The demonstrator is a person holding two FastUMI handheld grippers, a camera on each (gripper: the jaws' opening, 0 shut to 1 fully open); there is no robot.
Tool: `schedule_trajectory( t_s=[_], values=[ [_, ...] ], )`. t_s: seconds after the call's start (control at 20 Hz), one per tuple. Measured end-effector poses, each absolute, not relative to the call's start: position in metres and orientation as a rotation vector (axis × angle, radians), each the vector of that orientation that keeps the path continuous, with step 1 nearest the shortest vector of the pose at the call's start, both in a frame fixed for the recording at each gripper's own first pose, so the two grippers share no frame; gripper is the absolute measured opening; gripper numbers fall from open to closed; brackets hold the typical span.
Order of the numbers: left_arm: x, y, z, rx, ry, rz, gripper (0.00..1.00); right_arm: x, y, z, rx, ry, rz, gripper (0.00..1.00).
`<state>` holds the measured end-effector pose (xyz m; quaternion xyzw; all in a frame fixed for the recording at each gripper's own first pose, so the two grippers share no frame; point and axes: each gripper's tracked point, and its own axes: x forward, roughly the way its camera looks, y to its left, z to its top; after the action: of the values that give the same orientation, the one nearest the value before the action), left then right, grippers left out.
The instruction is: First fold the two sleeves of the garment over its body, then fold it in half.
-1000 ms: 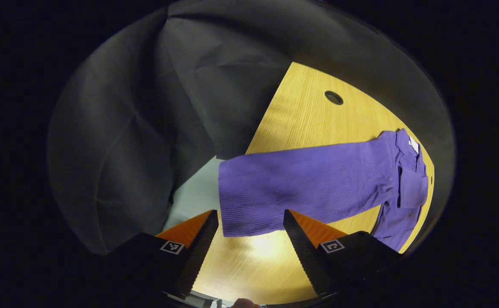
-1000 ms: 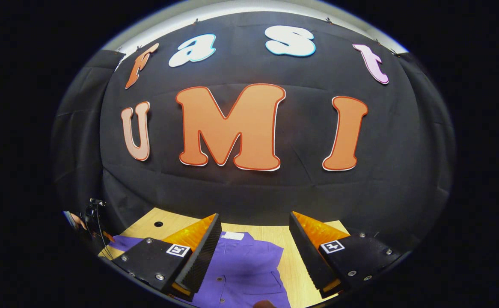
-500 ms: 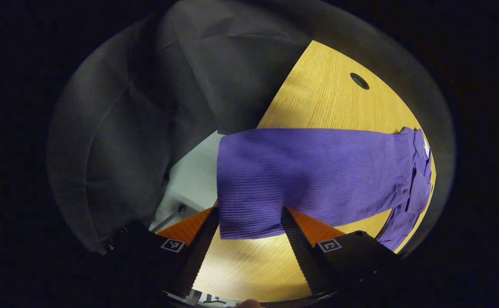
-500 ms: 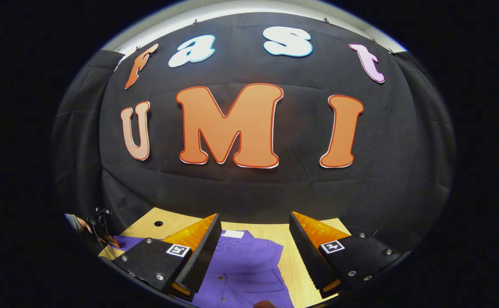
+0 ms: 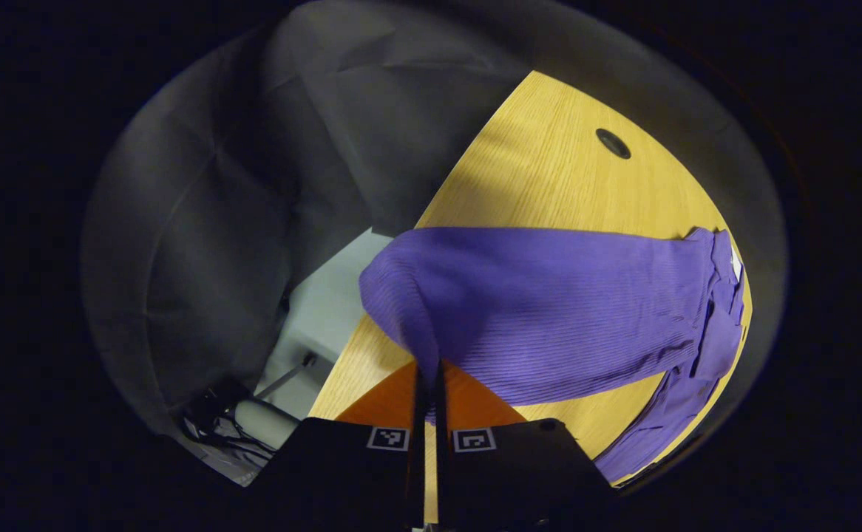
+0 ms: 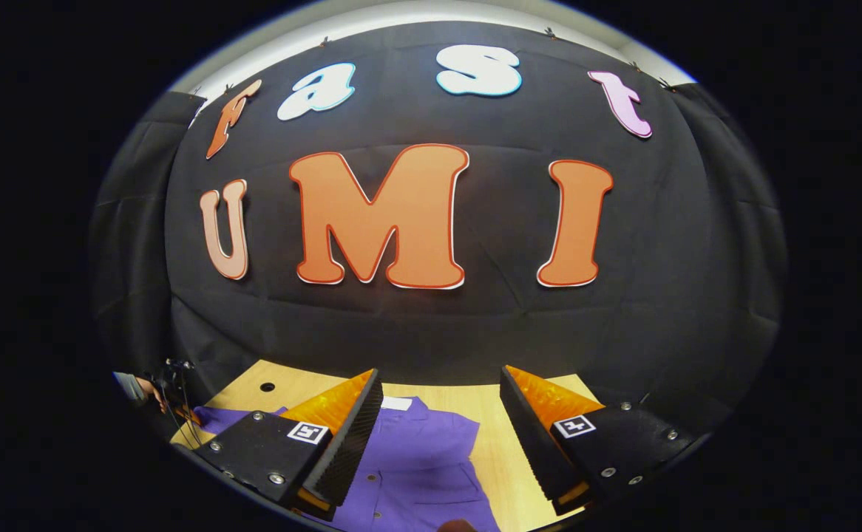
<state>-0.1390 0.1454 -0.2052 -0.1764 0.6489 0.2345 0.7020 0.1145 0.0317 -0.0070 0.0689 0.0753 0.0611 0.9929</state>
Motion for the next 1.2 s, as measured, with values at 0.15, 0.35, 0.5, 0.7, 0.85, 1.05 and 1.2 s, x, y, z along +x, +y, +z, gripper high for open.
schedule_trajectory(
  t_s=[0.15,0.35,0.5,0.7,0.85,1.05,1.2],
  values=[
    [-0.117,0.127,-0.179,-0.324,1.388,0.461,0.07,0.113,0.018,-0.009,0.146,0.150,0.112,0.95],
    [-0.081,0.087,-0.147,-0.238,1.337,0.384,0.07,0.111,0.004,-0.012,0.174,0.148,0.115,0.95],
    [-0.059,0.047,-0.126,-0.191,1.307,0.314,0.07,0.109,-0.008,-0.013,0.170,0.143,0.115,0.95],
    [-0.029,-0.010,-0.103,-0.127,1.269,0.199,0.07,0.108,-0.012,-0.015,0.191,0.142,0.145,0.95],
    [-0.012,-0.049,-0.090,-0.087,1.261,0.126,0.07,0.106,-0.022,-0.015,0.195,0.133,0.148,0.94],
    [0.019,-0.125,-0.081,-0.016,1.245,-0.003,0.07,0.105,-0.033,-0.020,0.196,0.133,0.150,0.95],
    [0.045,-0.182,-0.079,0.059,1.220,-0.104,0.07,0.105,-0.045,-0.024,0.208,0.134,0.148,0.95]
  ],
)
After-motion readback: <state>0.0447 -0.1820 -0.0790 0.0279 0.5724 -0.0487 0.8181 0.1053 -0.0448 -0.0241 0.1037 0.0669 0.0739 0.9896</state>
